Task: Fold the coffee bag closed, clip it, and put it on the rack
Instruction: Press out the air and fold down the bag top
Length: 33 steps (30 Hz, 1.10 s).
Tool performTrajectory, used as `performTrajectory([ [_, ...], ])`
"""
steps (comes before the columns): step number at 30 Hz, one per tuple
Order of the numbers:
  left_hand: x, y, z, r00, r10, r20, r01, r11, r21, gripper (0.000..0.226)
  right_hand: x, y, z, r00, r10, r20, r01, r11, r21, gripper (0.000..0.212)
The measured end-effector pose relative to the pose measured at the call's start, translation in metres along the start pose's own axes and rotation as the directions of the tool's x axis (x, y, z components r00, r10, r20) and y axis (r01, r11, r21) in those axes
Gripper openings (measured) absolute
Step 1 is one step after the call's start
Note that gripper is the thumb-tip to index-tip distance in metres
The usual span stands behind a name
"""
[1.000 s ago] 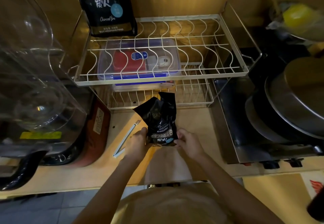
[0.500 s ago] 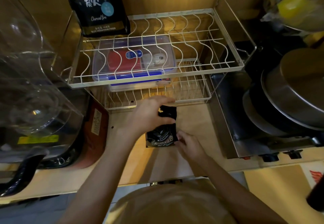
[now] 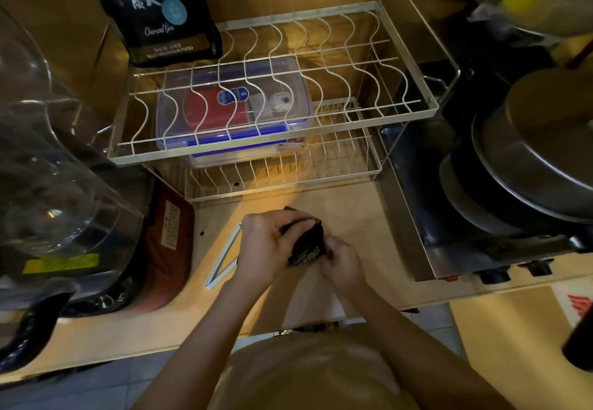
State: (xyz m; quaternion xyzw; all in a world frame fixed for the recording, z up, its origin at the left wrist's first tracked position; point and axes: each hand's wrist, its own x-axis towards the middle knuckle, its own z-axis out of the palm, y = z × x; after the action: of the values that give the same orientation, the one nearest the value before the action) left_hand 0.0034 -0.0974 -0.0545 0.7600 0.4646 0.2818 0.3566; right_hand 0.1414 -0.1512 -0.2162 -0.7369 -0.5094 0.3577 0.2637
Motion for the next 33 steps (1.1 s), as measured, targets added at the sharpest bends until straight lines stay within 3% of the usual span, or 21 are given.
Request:
performTrajectory([
  [3, 0.001, -0.006, -0.004, 0.996, -0.08, 0.047, 0.083, 0.995, -0.061, 0.013, 0.007, 0.002, -0.004, 0.993, 0.035, 0.116, -0.031, 0.999, -0.042, 0.009],
  [5, 0.002, -0.009, -0.006, 0.992, -0.096, 0.082, 0.103, 0.991, -0.087, 0.014, 0.014, -0.001, -0.014, 0.986, 0.051, 0.16, -0.057, 0.998, 0.033, 0.013],
  [9, -0.003, -0.007, -0.008, 0.989, -0.114, 0.095, 0.125, 0.985, -0.122, 0.016, 0.031, -0.006, -0.033, 0.985, 0.159, -0.06, -0.15, 0.981, 0.126, 0.026],
  [11, -0.005, -0.005, -0.007, 0.989, -0.123, 0.079, 0.133, 0.981, -0.139, 0.015, 0.038, -0.009, -0.034, 0.996, 0.076, -0.049, -0.074, 0.996, 0.042, 0.037],
  [13, -0.005, -0.004, -0.005, 0.99, -0.114, 0.087, 0.126, 0.98, -0.153, 0.017, 0.041, -0.015, -0.031, 0.999, -0.032, 0.026, 0.036, 0.987, -0.155, 0.038],
  [16, -0.007, -0.001, -0.002, 0.989, -0.109, 0.098, 0.125, 0.977, -0.171, 0.019, 0.047, -0.02, -0.025, 0.999, -0.036, 0.037, 0.046, 0.947, -0.318, 0.03],
  [20, -0.011, -0.003, 0.001, 0.993, -0.069, 0.096, 0.081, 0.988, -0.132, 0.017, 0.055, -0.011, -0.015, 0.997, 0.07, 0.013, -0.06, 0.929, -0.364, 0.021],
  [26, -0.013, 0.005, 0.001, 0.99, 0.092, 0.11, -0.09, 0.996, -0.016, 0.016, 0.047, -0.006, -0.012, 0.998, 0.06, -0.03, -0.067, 0.938, -0.339, 0.017],
  [29, -0.005, 0.009, 0.0, 0.988, 0.093, 0.122, -0.098, 0.995, 0.03, 0.013, 0.046, -0.008, -0.012, 0.992, 0.114, -0.046, -0.122, 0.94, -0.32, 0.017],
  [33, 0.022, 0.002, -0.003, 0.991, 0.078, 0.108, -0.095, 0.983, 0.16, 0.017, 0.047, -0.011, -0.024, 0.986, 0.116, 0.118, -0.09, 0.975, -0.202, 0.013],
])
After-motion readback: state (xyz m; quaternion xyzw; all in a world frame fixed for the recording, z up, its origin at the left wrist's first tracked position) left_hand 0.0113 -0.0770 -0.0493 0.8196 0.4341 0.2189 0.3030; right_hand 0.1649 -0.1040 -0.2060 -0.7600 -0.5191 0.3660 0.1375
